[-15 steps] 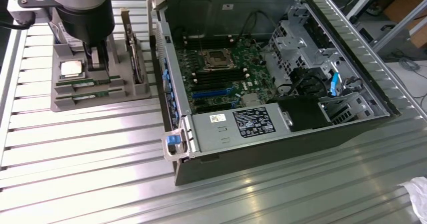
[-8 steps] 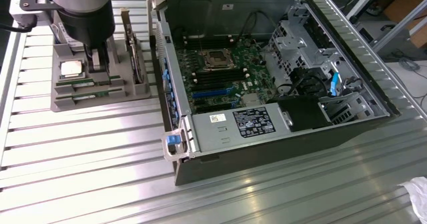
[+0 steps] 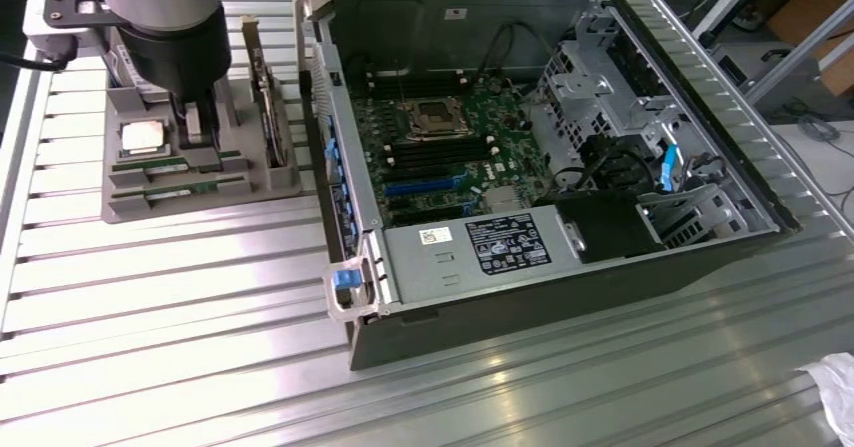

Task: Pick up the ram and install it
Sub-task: 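Pick up the ram and move it above insertion slot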

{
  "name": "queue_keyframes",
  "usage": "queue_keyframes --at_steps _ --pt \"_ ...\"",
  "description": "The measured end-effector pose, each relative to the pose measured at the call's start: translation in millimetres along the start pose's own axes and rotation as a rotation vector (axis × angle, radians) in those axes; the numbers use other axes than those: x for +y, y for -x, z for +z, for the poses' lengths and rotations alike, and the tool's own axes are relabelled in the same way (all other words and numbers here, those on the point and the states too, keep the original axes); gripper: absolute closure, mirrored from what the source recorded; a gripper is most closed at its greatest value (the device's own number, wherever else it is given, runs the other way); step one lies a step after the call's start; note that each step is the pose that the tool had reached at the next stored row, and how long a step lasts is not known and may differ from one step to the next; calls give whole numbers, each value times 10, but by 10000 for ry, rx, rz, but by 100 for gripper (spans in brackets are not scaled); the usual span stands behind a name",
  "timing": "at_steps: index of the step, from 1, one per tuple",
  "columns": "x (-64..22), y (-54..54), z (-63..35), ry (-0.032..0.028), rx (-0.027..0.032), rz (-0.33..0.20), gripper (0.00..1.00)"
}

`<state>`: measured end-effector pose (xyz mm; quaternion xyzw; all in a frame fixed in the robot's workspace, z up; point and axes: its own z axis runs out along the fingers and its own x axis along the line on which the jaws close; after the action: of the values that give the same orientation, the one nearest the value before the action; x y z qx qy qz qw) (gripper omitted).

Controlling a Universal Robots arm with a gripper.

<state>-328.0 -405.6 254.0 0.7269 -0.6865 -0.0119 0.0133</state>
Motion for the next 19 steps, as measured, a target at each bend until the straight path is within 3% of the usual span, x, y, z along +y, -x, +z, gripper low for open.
queue_keyframes --at_steps 6,13,19 --pt "18 -1 57 0 0 2 52" --pt "248 12 103 0 0 1 52" --pt "341 17 139 -1 -1 -1 52"
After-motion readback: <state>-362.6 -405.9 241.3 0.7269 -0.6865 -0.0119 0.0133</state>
